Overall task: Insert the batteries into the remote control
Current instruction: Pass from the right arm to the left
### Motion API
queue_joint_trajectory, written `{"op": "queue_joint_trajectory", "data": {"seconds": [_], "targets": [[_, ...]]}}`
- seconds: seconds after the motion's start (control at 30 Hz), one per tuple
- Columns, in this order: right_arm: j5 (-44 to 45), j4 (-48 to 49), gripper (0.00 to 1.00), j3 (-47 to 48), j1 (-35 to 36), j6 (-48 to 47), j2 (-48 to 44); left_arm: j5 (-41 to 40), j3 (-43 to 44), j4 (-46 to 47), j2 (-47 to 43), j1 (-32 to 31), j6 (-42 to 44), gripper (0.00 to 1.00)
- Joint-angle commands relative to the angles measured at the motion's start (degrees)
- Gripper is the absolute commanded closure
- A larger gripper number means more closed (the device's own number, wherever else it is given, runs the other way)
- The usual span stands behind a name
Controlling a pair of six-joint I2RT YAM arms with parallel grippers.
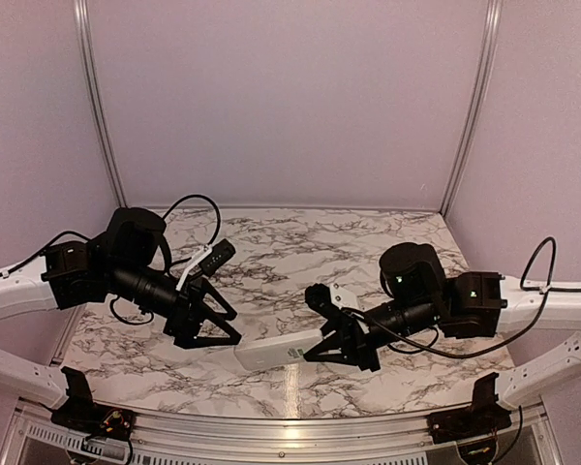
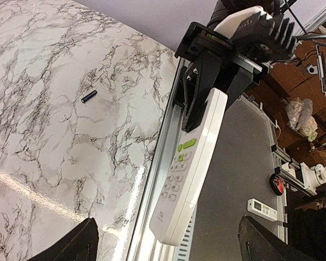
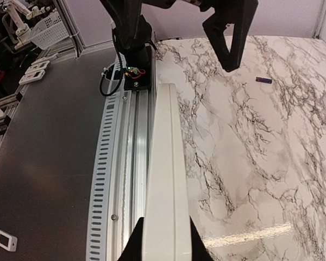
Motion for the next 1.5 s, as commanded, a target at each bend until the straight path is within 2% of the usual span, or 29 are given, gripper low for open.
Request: {"op": "queue_joint_trajectory", "data": {"seconds": [0.0,0.2,0.33,0.5,0.83,1.13,1.2,1.23,1.3,1.37,1.47], "targets": [[-8.9,4.43,1.0,0.1,-3.4,7.75,-1.31,-6.73,-1.9,-1.18,-0.68,-2.22,5.86,0.09],[-15.27,7.78,1.0,-1.76,-5.81,11.5,-0.96,-5.13,-1.72,-0.47,3.06,-5.78,8.64,0.11],[-17.83,7.99,1.0,-1.06,-5.85,11.57,0.45,-3.7,0.08,-0.75,6.71,-7.45,10.71,0.18],[-20.66,7.77,1.0,-0.42,-5.86,10.81,2.27,0.4,2.56,0.06,10.34,-8.56,11.02,0.36],[-20.94,5.7,1.0,0.65,-5.86,8.81,2.67,4.47,1.92,4.28,10.24,-8.56,8.31,0.68],[-21.03,5.53,0.99,0.93,-8.68,9.29,0.17,3.92,0.74,5.39,9.23,-8.41,7.09,0.83],[-21.04,7.16,0.85,0.45,-9.68,10.43,-0.96,4.33,0.23,7.58,8.98,-8.09,5.78,0.86],[-21.16,8.32,0.72,0.04,-10.29,11.8,-1.57,4.56,-0.24,9.13,8.7,-8.0,4.73,0.88],[-21.74,12.01,0.58,-0.89,-11.92,14.15,-2.37,4.16,-0.99,12.37,8.25,-7.6,2.96,0.93],[-21.76,15.64,0.34,-1.93,-13.51,16.64,-3.28,4.4,-1.78,15.86,7.94,-6.9,1.08,0.96],[-19.79,20.26,0.12,-4.09,-15.24,20.0,-4.68,4.11,-2.72,21.83,7.37,-5.7,-1.69,0.98]]}}
